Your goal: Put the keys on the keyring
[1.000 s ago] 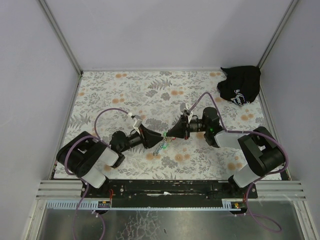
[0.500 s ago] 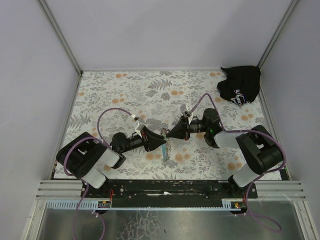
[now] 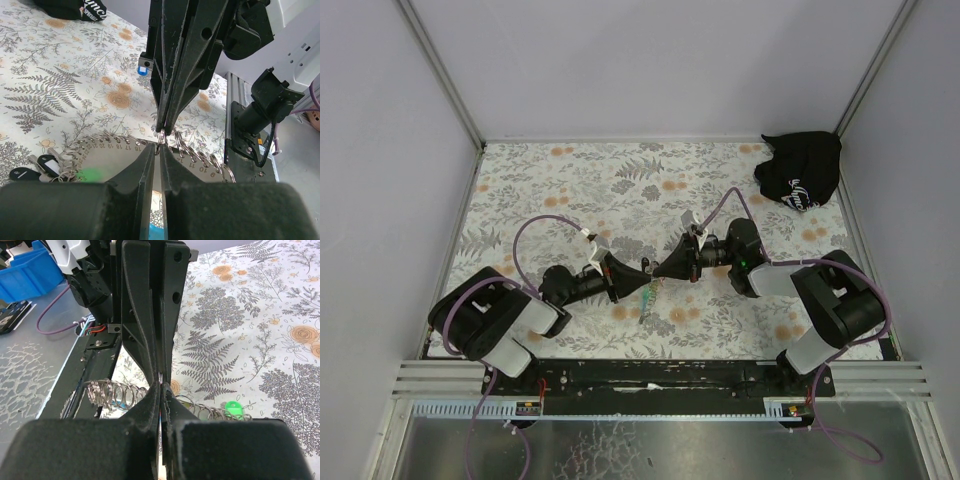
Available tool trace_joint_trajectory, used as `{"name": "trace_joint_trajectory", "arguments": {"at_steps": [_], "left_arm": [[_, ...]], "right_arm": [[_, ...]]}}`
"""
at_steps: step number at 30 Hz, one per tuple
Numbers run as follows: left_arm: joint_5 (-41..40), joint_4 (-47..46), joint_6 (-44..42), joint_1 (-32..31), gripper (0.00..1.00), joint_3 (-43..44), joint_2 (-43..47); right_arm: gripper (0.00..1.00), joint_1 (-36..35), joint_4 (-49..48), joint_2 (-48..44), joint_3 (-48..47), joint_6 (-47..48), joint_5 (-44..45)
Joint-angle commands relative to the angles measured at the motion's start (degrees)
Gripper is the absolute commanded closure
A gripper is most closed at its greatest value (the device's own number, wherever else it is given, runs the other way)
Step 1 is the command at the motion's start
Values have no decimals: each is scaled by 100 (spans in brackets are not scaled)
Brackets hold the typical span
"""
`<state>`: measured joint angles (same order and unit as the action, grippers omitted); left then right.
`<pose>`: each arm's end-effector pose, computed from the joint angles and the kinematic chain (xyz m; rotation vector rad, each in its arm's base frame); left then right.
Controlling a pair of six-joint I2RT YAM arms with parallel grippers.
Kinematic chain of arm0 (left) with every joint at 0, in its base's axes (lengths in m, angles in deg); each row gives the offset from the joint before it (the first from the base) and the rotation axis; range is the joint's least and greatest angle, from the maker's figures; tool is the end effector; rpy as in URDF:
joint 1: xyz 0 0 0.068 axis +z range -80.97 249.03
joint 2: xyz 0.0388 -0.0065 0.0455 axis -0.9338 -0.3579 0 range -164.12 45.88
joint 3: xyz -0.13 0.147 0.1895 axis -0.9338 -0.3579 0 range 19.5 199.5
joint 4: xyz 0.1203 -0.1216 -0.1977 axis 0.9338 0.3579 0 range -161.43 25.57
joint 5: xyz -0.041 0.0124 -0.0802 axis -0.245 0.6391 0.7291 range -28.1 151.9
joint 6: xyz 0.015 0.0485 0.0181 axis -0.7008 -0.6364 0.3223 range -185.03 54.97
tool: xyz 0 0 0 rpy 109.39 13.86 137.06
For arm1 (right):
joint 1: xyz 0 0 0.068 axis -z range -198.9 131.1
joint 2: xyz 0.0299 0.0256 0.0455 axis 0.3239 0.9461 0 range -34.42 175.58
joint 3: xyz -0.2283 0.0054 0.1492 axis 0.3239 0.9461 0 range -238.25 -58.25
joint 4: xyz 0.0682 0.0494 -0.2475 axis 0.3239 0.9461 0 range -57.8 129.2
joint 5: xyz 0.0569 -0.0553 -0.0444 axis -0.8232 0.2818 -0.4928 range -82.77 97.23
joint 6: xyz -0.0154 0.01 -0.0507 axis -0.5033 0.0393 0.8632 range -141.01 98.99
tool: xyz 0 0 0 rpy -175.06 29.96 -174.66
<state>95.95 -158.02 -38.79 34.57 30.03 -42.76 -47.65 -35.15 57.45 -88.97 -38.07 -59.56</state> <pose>0.1745 -0.1438 0.1653 0.6353 1.4495 -1.2683 0.2358 0.1667 0.2013 -1.1587 1.2803 1.4486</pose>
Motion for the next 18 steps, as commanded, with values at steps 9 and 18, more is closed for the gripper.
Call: {"name": "trace_joint_trajectory", "arguments": {"at_steps": [9, 18], "left_arm": [[-33, -43, -278, -37, 100, 29, 308], [-840, 3305, -1065, -256, 100, 424, 2068]], "right_arm": [[100, -43, -645, 20, 16, -103, -169], [84, -47, 2895, -949, -330, 2328, 383]]}}
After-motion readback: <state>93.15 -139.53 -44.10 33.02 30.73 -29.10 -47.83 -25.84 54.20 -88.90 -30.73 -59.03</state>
